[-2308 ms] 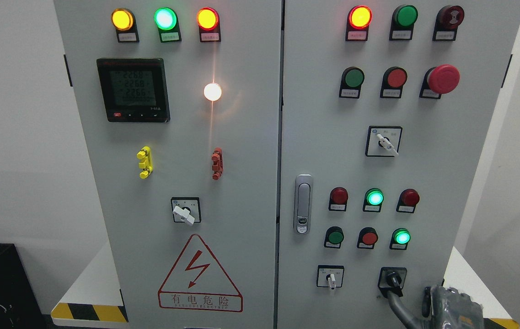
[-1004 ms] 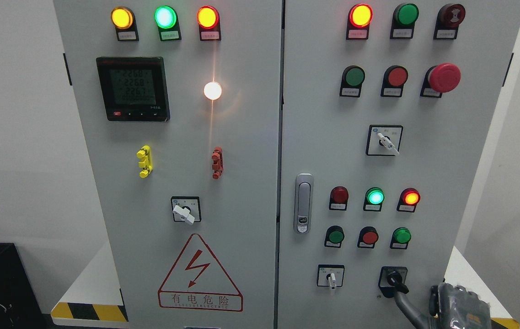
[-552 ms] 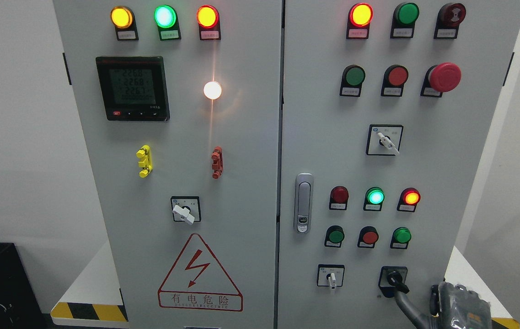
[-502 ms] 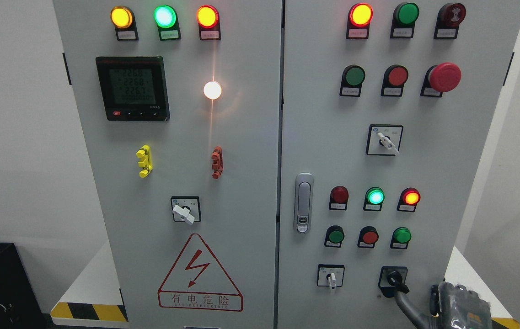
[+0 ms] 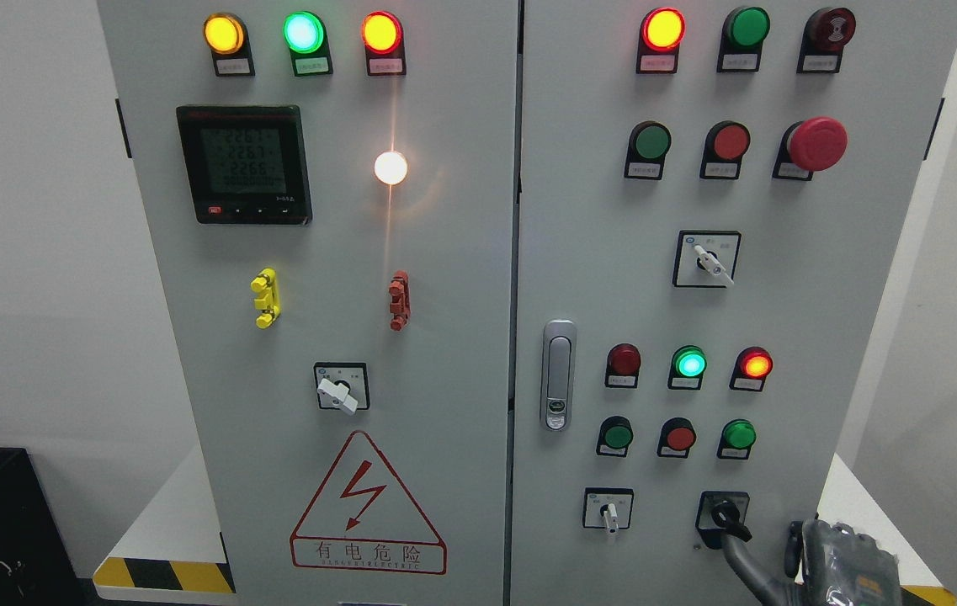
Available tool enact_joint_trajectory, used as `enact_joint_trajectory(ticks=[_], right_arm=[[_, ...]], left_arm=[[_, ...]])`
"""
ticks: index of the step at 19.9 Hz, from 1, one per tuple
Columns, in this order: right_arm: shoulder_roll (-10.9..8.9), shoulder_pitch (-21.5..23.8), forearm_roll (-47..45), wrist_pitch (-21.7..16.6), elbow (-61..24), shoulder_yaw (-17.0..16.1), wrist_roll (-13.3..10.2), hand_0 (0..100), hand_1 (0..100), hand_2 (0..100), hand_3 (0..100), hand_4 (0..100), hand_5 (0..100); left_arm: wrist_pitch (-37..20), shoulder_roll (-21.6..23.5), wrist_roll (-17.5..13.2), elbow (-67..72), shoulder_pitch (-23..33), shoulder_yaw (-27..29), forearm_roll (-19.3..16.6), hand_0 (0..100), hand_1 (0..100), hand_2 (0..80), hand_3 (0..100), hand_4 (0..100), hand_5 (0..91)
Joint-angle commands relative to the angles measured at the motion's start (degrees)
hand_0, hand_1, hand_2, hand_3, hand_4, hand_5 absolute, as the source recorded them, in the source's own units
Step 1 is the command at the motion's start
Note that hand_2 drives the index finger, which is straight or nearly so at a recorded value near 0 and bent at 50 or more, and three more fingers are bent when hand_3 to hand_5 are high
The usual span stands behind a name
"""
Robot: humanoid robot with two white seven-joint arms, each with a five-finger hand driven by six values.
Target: Flip black knob to close circuit
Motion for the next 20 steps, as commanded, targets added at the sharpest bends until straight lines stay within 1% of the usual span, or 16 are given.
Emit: enact_joint_trajectory(ticks=[1, 3, 6, 9, 12, 15, 20], right_arm=[[-0.20, 0.3, 0.1, -0.2, 0.0, 2.1, -0.1, 0, 0, 89, 100, 96, 100], [-0.20, 0.8, 0.1, -0.2, 0.0, 2.4, -0.1, 0, 0, 89, 100, 96, 100], [-0.73, 1.2, 0.1, -0.4, -0.1, 2.6, -0.1, 0, 0, 89, 100, 96, 100], [-0.73, 1.6, 0.1, -0.6, -0.2, 4.0, -0.1, 0, 0, 89, 100, 96, 100], [-0.73, 2.0, 0.1, -0.7, -0.4, 4.2, -0.2, 0, 0, 89, 100, 96, 100], [-0.64, 2.4, 0.1, -0.9, -0.7, 5.2, -0.3, 0, 0, 89, 100, 96, 100], [-0.38, 2.7, 0.1, -0.9, -1.6, 5.2, -0.5, 0, 0, 89, 100, 96, 100]], left_arm=[[0.0, 0.0, 0.0, -1.8, 1.3, 0.0, 0.0, 12, 56, 0.0, 0, 0, 0.0], [0.0, 0.0, 0.0, -1.8, 1.2, 0.0, 0.0, 12, 56, 0.0, 0, 0, 0.0], [0.0, 0.1, 0.0, -1.8, 1.3, 0.0, 0.0, 12, 56, 0.0, 0, 0, 0.0], [0.0, 0.0, 0.0, -1.7, 1.3, 0.0, 0.0, 12, 56, 0.0, 0, 0, 0.0], [0.0, 0.0, 0.0, -1.8, 1.3, 0.0, 0.0, 12, 56, 0.0, 0, 0, 0.0], [0.0, 0.0, 0.0, -1.8, 1.3, 0.0, 0.1, 12, 56, 0.0, 0, 0, 0.0], [0.0, 0.0, 0.0, -1.8, 1.3, 0.0, 0.0, 12, 56, 0.0, 0, 0, 0.0]])
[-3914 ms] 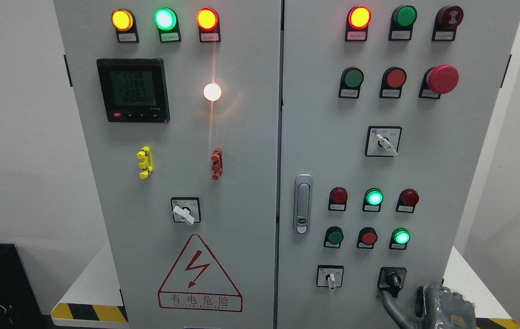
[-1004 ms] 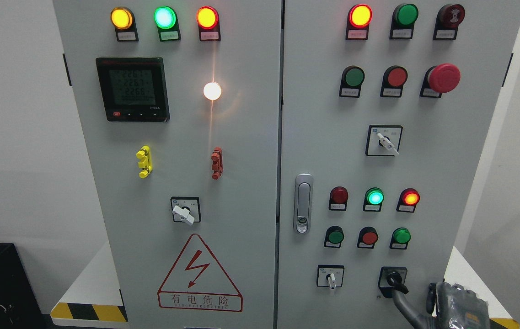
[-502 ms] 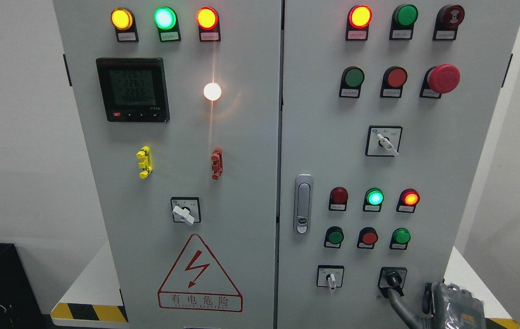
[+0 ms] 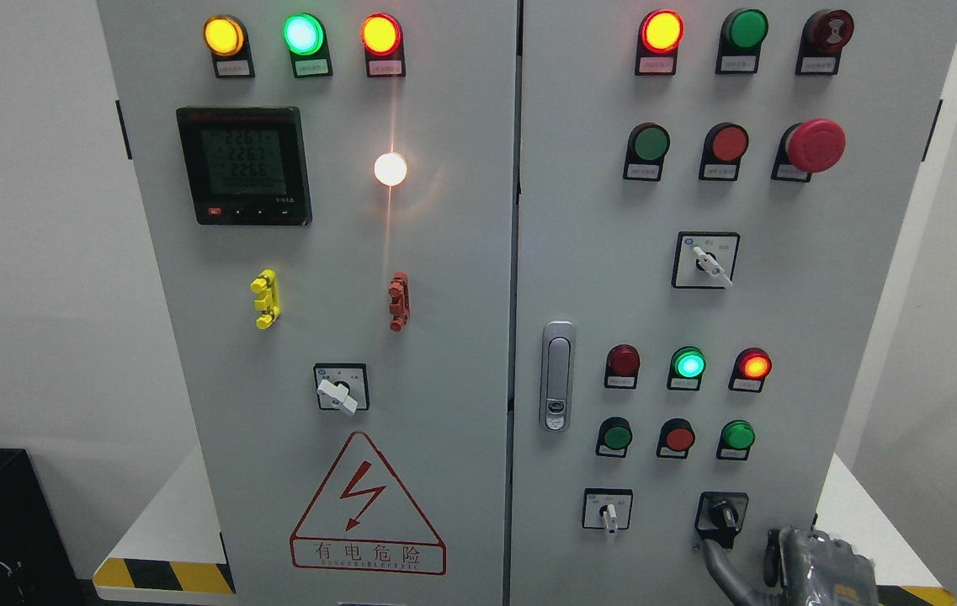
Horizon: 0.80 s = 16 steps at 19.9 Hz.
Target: Flip black knob to close circuit
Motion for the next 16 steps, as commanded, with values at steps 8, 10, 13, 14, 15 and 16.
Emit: enact_joint_trajectory(ticks=[8, 10, 13, 14, 15, 16], right_arm=[[0.58, 3.2, -1.4, 0.0, -4.2, 1.7, -0.9, 0, 0, 88, 100, 96, 100], [0.66, 4.5, -3.9, 0.0, -5.7, 2.1, -1.8, 0, 0, 87, 100, 95, 100], [1.10, 6.2, -7.0, -0.1, -7.6, 2.8, -2.1, 0, 0, 84, 100, 94, 99], [1.28, 6.9, -8.0, -0.2, -8.3, 2.9, -2.6, 0, 0, 83, 100, 93, 99], [1.45, 7.6, -9.0, -0.4, -9.1, 3.0, -2.8, 0, 0, 81, 100, 92, 97], [2.06, 8.2, -10.6, -1.1, -9.9, 3.1, -2.9, 0, 0, 78, 100, 89, 94]], left_arm=[[0.0, 0.0, 0.0, -1.8, 1.3, 0.0, 0.0, 12, 56, 0.0, 0, 0, 0.0], [0.0, 0.1, 0.0, -1.8, 1.3, 0.0, 0.0, 12, 56, 0.0, 0, 0, 0.0], [0.0, 0.0, 0.0, -1.8, 1.3, 0.0, 0.0, 12, 56, 0.0, 0, 0, 0.0], [0.0, 0.0, 0.0, -1.7, 1.3, 0.0, 0.0, 12, 56, 0.0, 0, 0, 0.0], [0.0, 0.0, 0.0, -1.8, 1.3, 0.0, 0.0, 12, 56, 0.0, 0, 0, 0.0], [0.0, 0.0, 0.0, -1.8, 1.3, 0.0, 0.0, 12, 56, 0.0, 0, 0, 0.0]])
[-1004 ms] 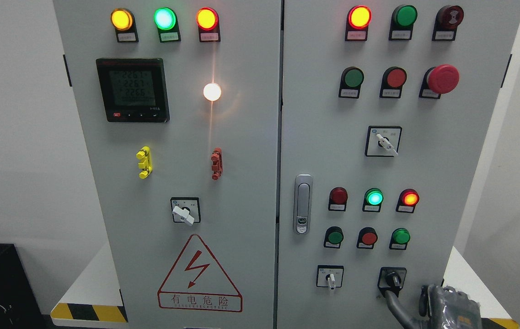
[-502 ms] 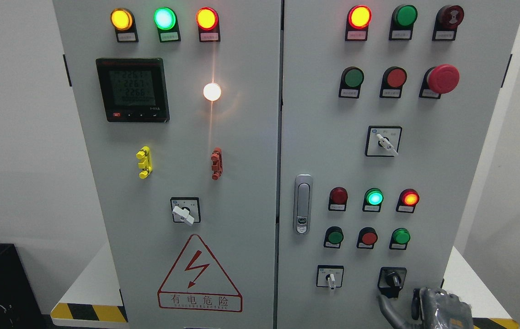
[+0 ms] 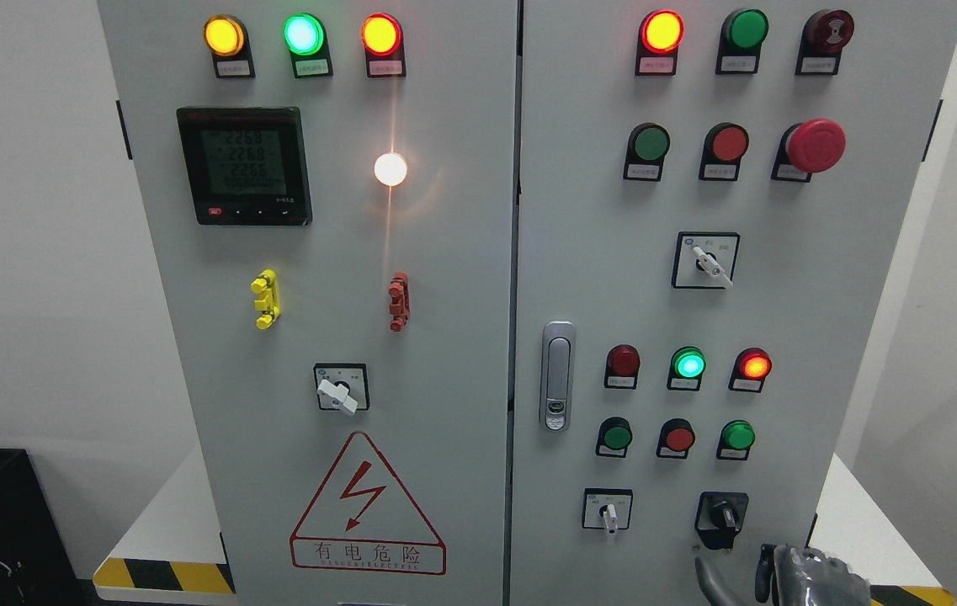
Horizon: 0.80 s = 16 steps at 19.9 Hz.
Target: Flip black knob to close circuit
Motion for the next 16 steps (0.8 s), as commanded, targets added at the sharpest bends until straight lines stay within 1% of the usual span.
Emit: enact_joint_trajectory(ticks=[1, 3, 4, 5, 6, 7, 9, 10, 12, 13, 15, 16], right_arm=[[1.81, 3.9, -7.3, -1.6, -6.2, 1.5, -0.5, 0, 0, 77, 100, 89, 92], [2.69, 6.0, -12.7, -2.2, -8.0, 2.0, -0.6, 0, 0, 70, 99, 85, 84], [2.96, 7.2, -15.4, -2.2, -8.9, 2.4, -0.6, 0, 0, 69, 98, 84, 82], [3.48, 8.2, -17.9, -2.3, -9.6, 2.5, -1.1, 0, 0, 66, 96, 83, 79], [3.75, 8.9, -20.2, -2.7, -9.9, 2.5, -2.0, 0, 0, 64, 93, 82, 77], [3.75, 9.5, -22.2, -3.9, -10.0, 2.5, -2.8, 0, 0, 62, 91, 81, 75], [3.75, 10.6, -25.9, -6.0, -10.3, 2.4, -3.7, 0, 0, 55, 83, 74, 66], [3.75, 11.1, -27.1, -6.1, -10.9, 2.5, -4.6, 0, 0, 53, 81, 72, 65], [3.75, 12.8, -28.5, -6.2, -11.5, 3.0, -7.0, 0, 1, 45, 72, 67, 59], [3.75, 13.3, -29.6, -6.2, -11.7, 3.2, -7.3, 0, 1, 44, 71, 66, 58], [3.75, 14.3, -33.9, -6.3, -12.3, 3.3, -7.4, 0, 2, 37, 61, 60, 52], [3.75, 14.8, -36.5, -6.5, -12.8, 3.4, -7.4, 0, 2, 36, 60, 58, 52]], left_arm=[[0.0, 0.0, 0.0, -1.7, 1.3, 0.0, 0.0, 12, 56, 0.0, 0, 0, 0.0], [0.0, 0.0, 0.0, -1.8, 1.3, 0.0, 0.0, 12, 56, 0.0, 0, 0, 0.0], [0.0, 0.1, 0.0, -1.8, 1.3, 0.0, 0.0, 12, 56, 0.0, 0, 0, 0.0], [0.0, 0.0, 0.0, -1.8, 1.3, 0.0, 0.0, 12, 56, 0.0, 0, 0, 0.0], [0.0, 0.0, 0.0, -1.8, 1.3, 0.0, 0.0, 12, 56, 0.0, 0, 0, 0.0], [0.0, 0.0, 0.0, -1.7, 1.3, 0.0, 0.0, 12, 56, 0.0, 0, 0, 0.0], [0.0, 0.0, 0.0, -1.7, 1.3, 0.0, 0.0, 12, 56, 0.0, 0, 0, 0.0], [0.0, 0.0, 0.0, -1.8, 1.3, 0.0, 0.0, 12, 56, 0.0, 0, 0, 0.0], [0.0, 0.0, 0.0, -1.8, 1.3, 0.0, 0.0, 12, 56, 0.0, 0, 0, 0.0], [0.0, 0.0, 0.0, -1.8, 1.3, 0.0, 0.0, 12, 56, 0.0, 0, 0, 0.0], [0.0, 0.0, 0.0, -1.8, 1.3, 0.0, 0.0, 12, 56, 0.0, 0, 0, 0.0], [0.0, 0.0, 0.0, -1.8, 1.3, 0.0, 0.0, 12, 56, 0.0, 0, 0, 0.0]])
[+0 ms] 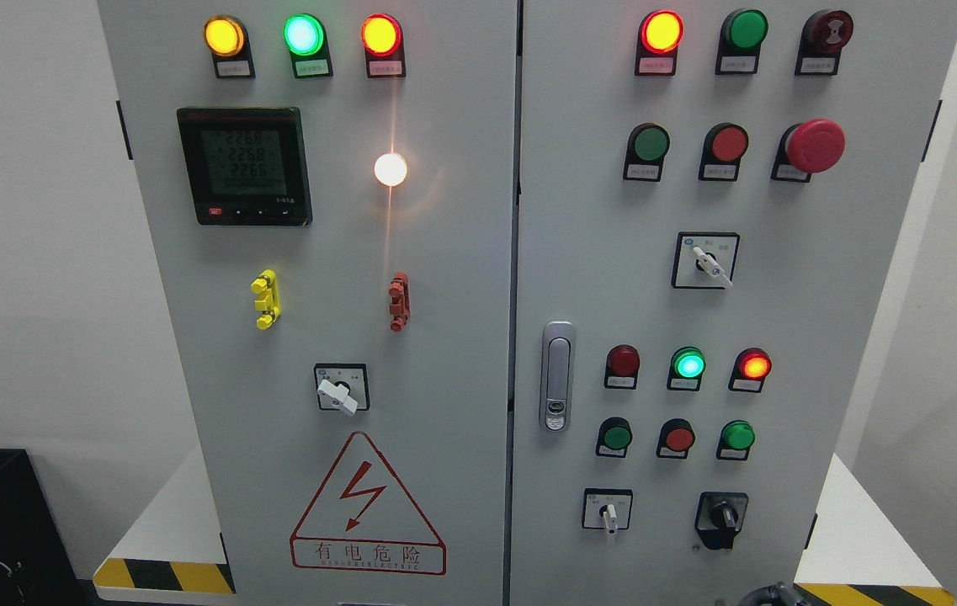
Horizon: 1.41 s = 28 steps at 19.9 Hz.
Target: Flip black knob to close circuit
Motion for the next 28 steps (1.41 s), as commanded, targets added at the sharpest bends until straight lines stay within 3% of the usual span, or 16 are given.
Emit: enact_joint_trajectory(ticks=[1, 5, 9, 11, 16, 19, 28], right_arm=[[1.05, 4.0, -12.3, -0.8, -5.1, 1.7, -0.7, 0, 2, 32, 54, 54, 48], [0.97, 6.5, -20.1, -5.1, -5.5, 3.2, -0.6, 0, 1, 24, 37, 35, 35], [0.88, 8.4, -27.7, -9.3, -5.6, 4.4, 0.3, 0, 1, 17, 31, 26, 23], [0.88, 9.1, -30.2, -10.3, -5.5, 4.6, 1.8, 0, 1, 15, 28, 22, 18], [0.79, 10.3, -34.0, -12.9, -5.4, 5.4, 6.7, 0, 0, 2, 8, 5, 3], [0.79, 10.6, -35.7, -14.8, -5.1, 5.9, 9.2, 0, 0, 0, 2, 0, 0], [0.79, 10.8, -38.9, -15.3, -5.0, 6.0, 11.6, 0, 0, 0, 0, 0, 0]], left_arm=[[0.0, 0.0, 0.0, -1.8, 1.3, 0.0, 0.0, 12, 56, 0.0, 0, 0, 0.0], [0.0, 0.0, 0.0, -1.8, 1.3, 0.0, 0.0, 12, 56, 0.0, 0, 0, 0.0], [0.0, 0.1, 0.0, -1.7, 1.3, 0.0, 0.0, 12, 56, 0.0, 0, 0, 0.0], [0.0, 0.0, 0.0, -1.8, 1.3, 0.0, 0.0, 12, 56, 0.0, 0, 0, 0.0], [0.0, 0.0, 0.0, -1.8, 1.3, 0.0, 0.0, 12, 56, 0.0, 0, 0, 0.0], [0.0, 0.0, 0.0, -1.8, 1.3, 0.0, 0.0, 12, 56, 0.0, 0, 0, 0.0], [0.0, 0.0, 0.0, -1.8, 1.3, 0.0, 0.0, 12, 56, 0.0, 0, 0, 0.0]])
